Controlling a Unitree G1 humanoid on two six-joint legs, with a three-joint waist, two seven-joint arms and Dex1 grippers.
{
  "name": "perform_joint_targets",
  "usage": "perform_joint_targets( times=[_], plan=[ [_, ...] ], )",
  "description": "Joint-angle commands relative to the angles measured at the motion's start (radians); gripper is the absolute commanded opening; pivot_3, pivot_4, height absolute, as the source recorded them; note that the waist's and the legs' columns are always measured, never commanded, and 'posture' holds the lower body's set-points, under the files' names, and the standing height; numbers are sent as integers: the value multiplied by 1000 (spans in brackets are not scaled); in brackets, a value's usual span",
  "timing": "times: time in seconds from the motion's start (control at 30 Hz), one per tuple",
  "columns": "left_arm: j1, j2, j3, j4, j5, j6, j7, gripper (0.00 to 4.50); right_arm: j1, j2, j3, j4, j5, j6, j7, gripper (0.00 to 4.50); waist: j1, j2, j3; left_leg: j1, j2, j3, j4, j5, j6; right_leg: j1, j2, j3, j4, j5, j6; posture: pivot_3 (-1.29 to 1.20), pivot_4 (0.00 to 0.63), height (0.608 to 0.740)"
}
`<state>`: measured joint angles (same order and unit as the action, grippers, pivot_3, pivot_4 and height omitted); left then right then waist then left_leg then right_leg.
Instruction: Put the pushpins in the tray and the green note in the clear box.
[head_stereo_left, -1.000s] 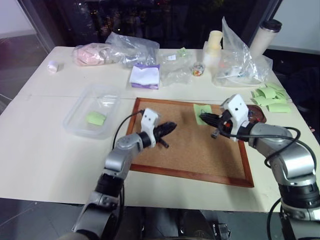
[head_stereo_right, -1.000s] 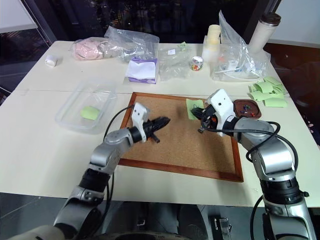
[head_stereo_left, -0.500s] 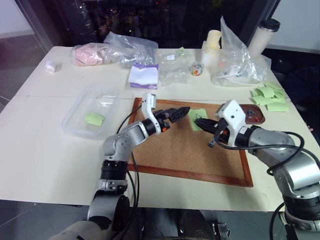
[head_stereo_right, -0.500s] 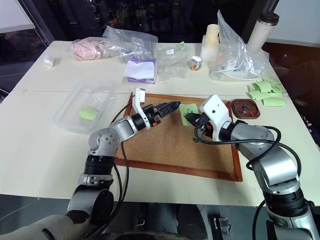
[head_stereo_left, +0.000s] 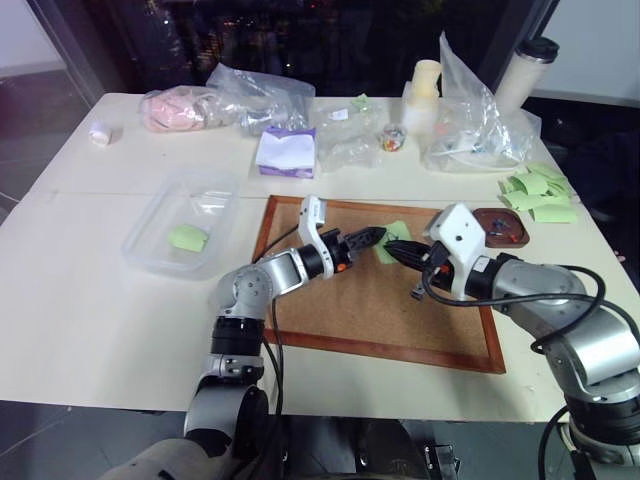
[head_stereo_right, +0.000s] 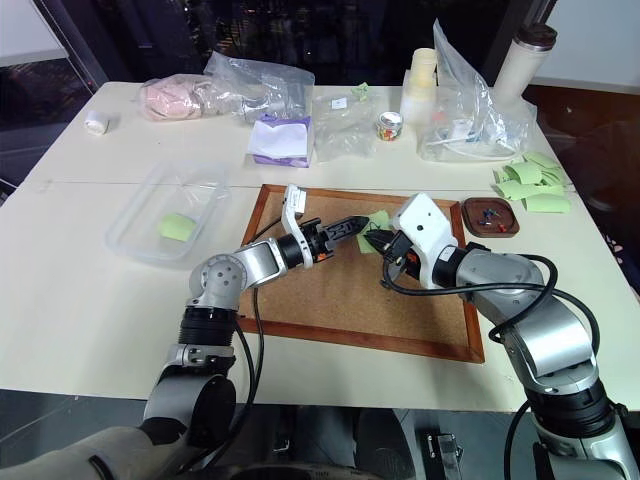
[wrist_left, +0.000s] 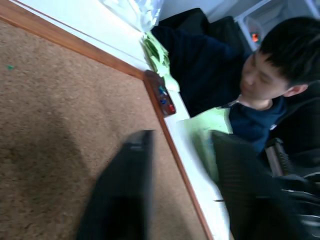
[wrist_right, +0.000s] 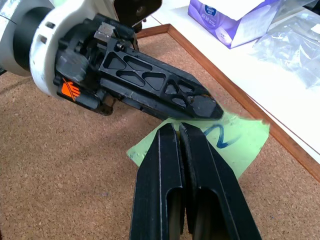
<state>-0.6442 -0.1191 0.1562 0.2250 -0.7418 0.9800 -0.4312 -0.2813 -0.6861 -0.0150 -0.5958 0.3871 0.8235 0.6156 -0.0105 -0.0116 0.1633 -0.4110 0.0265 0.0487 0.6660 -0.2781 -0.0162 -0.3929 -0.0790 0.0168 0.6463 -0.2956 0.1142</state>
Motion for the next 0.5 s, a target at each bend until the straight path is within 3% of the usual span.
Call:
perform_joint_targets(
  times=[0.03,0.27,0.5],
  plan=[
    [-20,-9,7,-34,-36,11,0,38,-3,-13,-20,-50,9,-4,-4,0,0,0,0,0,0,0,0,0,0,0,0,0,0,0,0,0,150,740],
    [-12,11,-11,-29,-11,-18,-13,38,-23,-35,-59,-46,25,7,0,0,0,0,0,0,0,0,0,0,0,0,0,0,0,0,0,0,150,740],
    [36,89,-141,5,147,-196,-96,38,-73,-65,-139,-3,58,23,1,0,0,0,0,0,0,0,0,0,0,0,0,0,0,0,0,0,150,740]
  ],
)
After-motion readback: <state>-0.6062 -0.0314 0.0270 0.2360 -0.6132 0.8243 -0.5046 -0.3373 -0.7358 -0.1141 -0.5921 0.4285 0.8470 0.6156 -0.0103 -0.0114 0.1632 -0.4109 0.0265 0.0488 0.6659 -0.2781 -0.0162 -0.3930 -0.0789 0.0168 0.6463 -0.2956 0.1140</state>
